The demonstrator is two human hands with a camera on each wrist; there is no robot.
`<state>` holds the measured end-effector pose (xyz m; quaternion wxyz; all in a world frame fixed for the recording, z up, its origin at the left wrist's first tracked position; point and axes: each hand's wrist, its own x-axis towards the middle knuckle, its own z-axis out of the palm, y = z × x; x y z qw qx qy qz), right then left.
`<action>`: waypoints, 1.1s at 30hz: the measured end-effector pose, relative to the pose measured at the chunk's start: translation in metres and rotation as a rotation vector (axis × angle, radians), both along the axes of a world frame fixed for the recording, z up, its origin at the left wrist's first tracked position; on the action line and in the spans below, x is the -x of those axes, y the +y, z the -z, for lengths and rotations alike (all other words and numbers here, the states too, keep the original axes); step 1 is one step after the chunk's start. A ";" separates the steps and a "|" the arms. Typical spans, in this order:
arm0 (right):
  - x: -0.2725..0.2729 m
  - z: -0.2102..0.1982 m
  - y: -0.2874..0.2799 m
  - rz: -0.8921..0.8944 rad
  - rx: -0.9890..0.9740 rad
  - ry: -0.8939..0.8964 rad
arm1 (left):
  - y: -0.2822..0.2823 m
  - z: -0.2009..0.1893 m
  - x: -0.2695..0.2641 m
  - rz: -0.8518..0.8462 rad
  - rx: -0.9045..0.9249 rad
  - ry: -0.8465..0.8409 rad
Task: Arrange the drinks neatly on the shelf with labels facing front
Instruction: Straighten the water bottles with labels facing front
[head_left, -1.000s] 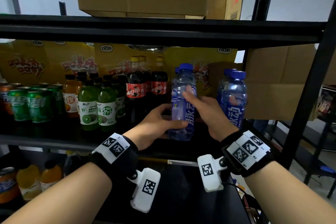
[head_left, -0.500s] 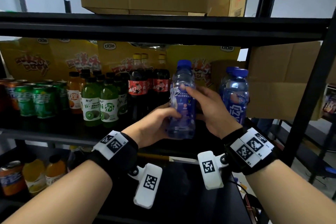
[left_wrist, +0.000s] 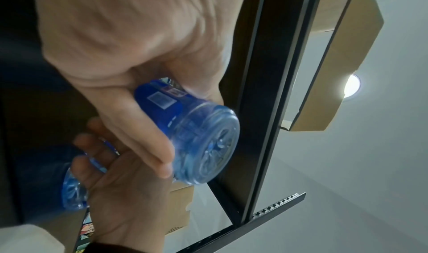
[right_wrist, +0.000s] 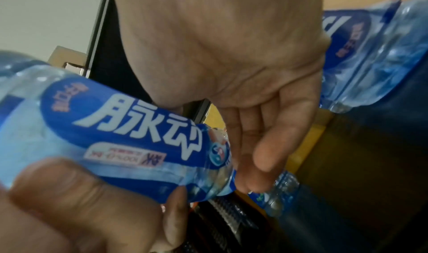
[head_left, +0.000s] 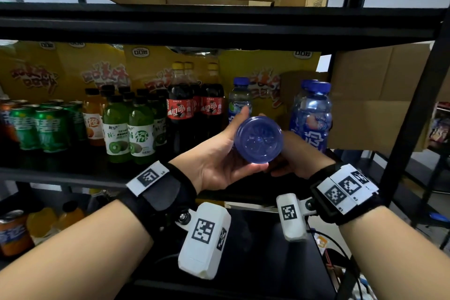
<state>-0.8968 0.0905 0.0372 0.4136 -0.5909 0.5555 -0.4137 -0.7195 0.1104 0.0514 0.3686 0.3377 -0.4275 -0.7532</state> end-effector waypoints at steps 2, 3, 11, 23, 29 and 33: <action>0.002 0.001 0.001 -0.009 -0.011 0.031 | -0.001 0.003 0.002 -0.003 -0.005 0.006; 0.003 0.001 0.001 -0.001 -0.015 0.031 | -0.002 0.003 0.002 -0.003 -0.002 0.000; 0.005 -0.006 0.000 0.035 0.089 -0.102 | -0.015 0.020 -0.001 -0.125 0.267 -0.260; -0.013 0.001 0.025 -0.207 0.847 0.127 | -0.035 0.039 -0.017 -0.535 1.141 -0.466; -0.023 0.008 0.030 -0.239 0.925 0.044 | -0.031 0.035 -0.019 -0.511 1.252 -0.428; -0.018 0.009 0.020 -0.203 0.830 0.053 | -0.036 0.036 -0.020 -0.521 1.204 -0.492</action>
